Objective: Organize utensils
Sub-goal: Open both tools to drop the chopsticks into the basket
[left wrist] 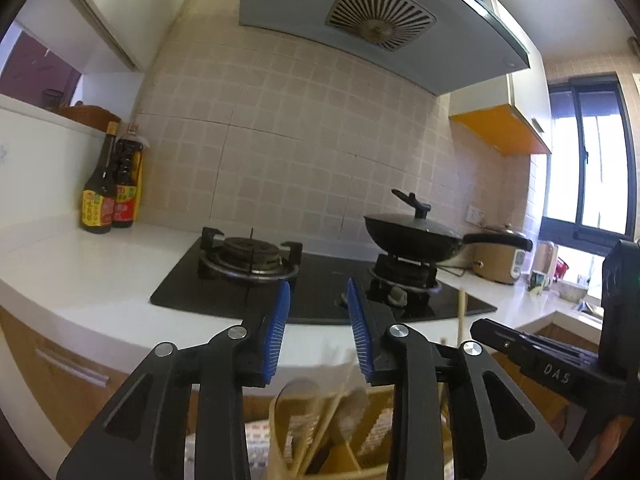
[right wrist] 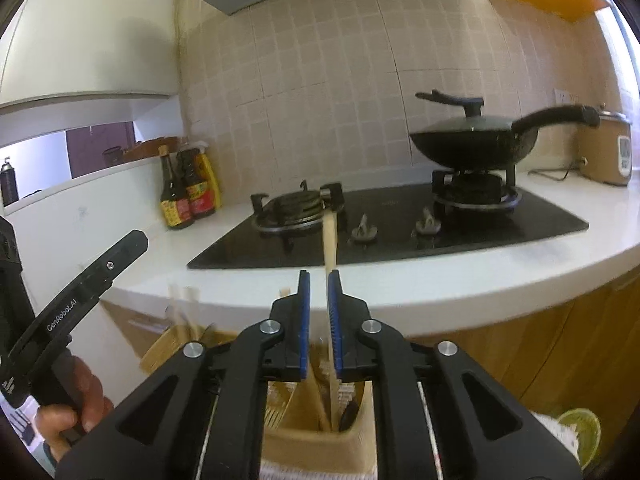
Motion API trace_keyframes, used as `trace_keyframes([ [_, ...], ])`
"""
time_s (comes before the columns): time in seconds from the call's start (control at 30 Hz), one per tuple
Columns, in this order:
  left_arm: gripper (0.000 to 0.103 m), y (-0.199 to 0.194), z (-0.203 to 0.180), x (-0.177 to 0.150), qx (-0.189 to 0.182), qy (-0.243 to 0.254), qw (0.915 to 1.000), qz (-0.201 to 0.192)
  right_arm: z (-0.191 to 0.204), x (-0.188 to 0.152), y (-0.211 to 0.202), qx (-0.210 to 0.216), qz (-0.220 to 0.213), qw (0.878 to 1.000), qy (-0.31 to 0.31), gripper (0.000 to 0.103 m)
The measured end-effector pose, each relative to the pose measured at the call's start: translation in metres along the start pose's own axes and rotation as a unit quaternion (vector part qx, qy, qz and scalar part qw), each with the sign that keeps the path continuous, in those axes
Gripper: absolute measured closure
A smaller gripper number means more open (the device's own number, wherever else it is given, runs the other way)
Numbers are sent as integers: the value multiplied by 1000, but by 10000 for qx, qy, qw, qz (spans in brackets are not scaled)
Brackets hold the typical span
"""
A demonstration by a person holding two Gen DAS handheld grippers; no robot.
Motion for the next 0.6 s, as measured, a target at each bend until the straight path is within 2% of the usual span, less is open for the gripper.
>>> trace_keyframes([
  [0.03,70,-4,1,0,-9,25,10000,11,2,-2,-5,10,46,10000,12,94],
  [0.1,59,-16,6,2,-34,72,10000,45,6,-5,-13,26,140,9999,38,94],
  [0.13,58,-21,9,3,-66,76,9999,69,9,-8,-20,49,219,9997,85,93],
  [0.2,50,-29,13,4,-217,94,9995,197,14,-12,-31,61,330,9993,157,82],
  [0.23,47,-33,14,4,-393,123,9985,351,16,-13,-37,33,364,9992,190,66],
  [0.27,42,-38,15,3,-554,150,9972,484,19,-15,-42,-23,380,9991,210,44],
  [0.3,42,-43,17,1,-644,181,9961,570,23,-17,-51,-81,371,9991,211,40],
  [0.5,41,-88,29,-16,-648,641,9923,843,41,-32,-77,-151,894,9954,297,41],
  [0.6,40,-108,37,-23,-644,716,9905,979,50,-45,-83,-329,1342,9897,363,41],
])
Point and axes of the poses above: each gripper's, at about its wrist camera, not at the fingertips, and y roughly the way its jaws point, z to its left, x to its top, the point moved 2 cm from there along y, roughly the way its jaws point, and after that the axes turned 13 degrees about x, right-handed, at the moved point
